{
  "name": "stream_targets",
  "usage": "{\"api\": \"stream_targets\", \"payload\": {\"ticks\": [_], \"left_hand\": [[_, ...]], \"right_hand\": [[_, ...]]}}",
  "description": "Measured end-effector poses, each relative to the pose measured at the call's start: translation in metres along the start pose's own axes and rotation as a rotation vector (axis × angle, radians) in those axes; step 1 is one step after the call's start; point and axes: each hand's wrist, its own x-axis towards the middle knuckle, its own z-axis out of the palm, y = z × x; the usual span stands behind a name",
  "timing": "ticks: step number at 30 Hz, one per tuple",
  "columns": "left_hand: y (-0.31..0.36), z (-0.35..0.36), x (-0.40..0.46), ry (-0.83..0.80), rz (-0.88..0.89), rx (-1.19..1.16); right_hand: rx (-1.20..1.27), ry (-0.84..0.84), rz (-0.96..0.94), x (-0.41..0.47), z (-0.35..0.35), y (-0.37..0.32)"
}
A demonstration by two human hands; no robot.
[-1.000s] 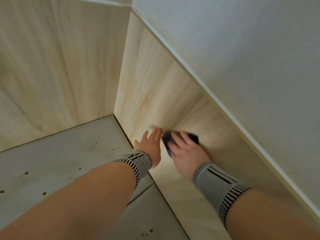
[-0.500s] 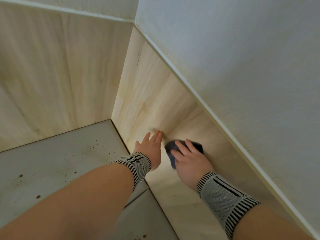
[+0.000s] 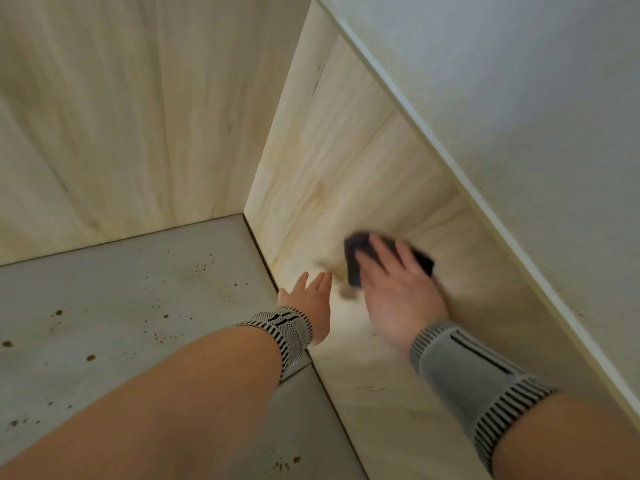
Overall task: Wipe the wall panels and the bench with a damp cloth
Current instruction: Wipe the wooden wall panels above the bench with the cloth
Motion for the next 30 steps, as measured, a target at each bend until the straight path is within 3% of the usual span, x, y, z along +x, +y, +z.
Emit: {"api": "stream_targets", "payload": {"ticks": [2,3,6,9,15,20,25,30], "left_hand": [[-0.002,0.005,0.006,0.001,-0.013,-0.027],[-0.001,0.006,0.008,0.001,-0.010,-0.047],[-0.001,0.010,0.015,0.007,0.008,-0.089],[-0.010,0.012,0.020,0.009,0.014,-0.087],[-0.024,0.018,0.032,-0.005,-0.012,-0.073],[-0.034,0.026,0.034,-0.005,-0.015,-0.025],[-0.055,0.043,0.040,-0.028,-0.076,0.007],[-0.070,0.068,0.045,-0.060,-0.088,0.008]], "right_hand": [[0.050,0.137,0.173,0.015,-0.006,0.006],[0.063,0.107,0.155,0.018,-0.005,0.003],[0.054,-0.126,-0.072,0.007,0.028,-0.030],[0.083,-0.143,-0.222,0.009,0.044,-0.039],[0.097,-0.004,0.030,0.040,0.013,-0.018],[0.068,-0.298,-0.280,0.037,0.041,-0.042],[0.003,-0.089,-0.051,0.070,0.027,-0.033],[-0.055,-0.406,-0.342,0.063,0.066,-0.066]]}}
